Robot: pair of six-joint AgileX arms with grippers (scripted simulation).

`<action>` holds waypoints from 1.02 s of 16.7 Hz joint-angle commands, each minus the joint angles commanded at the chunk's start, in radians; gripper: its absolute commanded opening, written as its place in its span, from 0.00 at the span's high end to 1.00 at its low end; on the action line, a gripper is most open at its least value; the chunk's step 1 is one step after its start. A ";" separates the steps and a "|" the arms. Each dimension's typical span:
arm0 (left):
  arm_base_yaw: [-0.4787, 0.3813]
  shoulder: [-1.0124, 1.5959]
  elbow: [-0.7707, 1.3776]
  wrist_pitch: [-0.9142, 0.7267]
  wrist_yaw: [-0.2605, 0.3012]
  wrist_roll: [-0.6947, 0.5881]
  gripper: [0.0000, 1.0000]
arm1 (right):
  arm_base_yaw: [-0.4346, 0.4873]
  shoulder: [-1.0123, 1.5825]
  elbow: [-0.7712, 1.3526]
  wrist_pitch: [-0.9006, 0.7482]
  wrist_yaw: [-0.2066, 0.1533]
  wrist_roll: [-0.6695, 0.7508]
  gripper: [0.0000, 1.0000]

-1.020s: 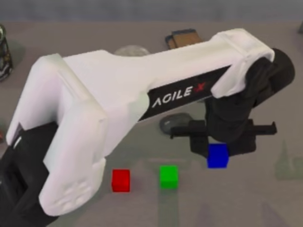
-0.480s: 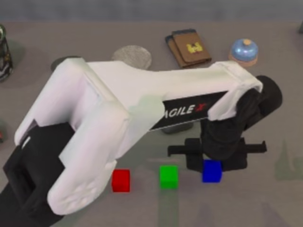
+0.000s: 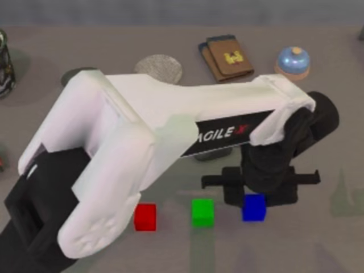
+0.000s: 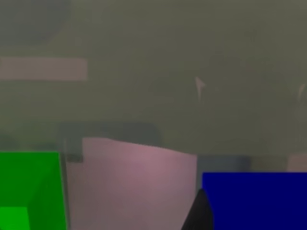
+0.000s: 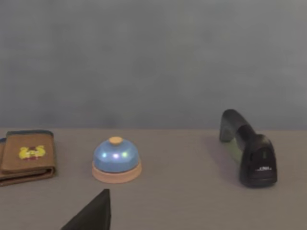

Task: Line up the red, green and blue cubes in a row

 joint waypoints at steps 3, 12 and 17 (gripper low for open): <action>0.000 0.000 0.000 0.000 0.000 0.000 0.25 | 0.000 0.000 0.000 0.000 0.000 0.000 0.00; 0.000 0.000 0.000 0.000 0.000 0.000 0.00 | 0.000 0.000 0.000 0.000 0.000 0.000 0.00; 0.002 -0.004 0.017 -0.018 0.001 -0.002 0.00 | 0.000 0.000 0.000 0.000 0.000 0.000 0.00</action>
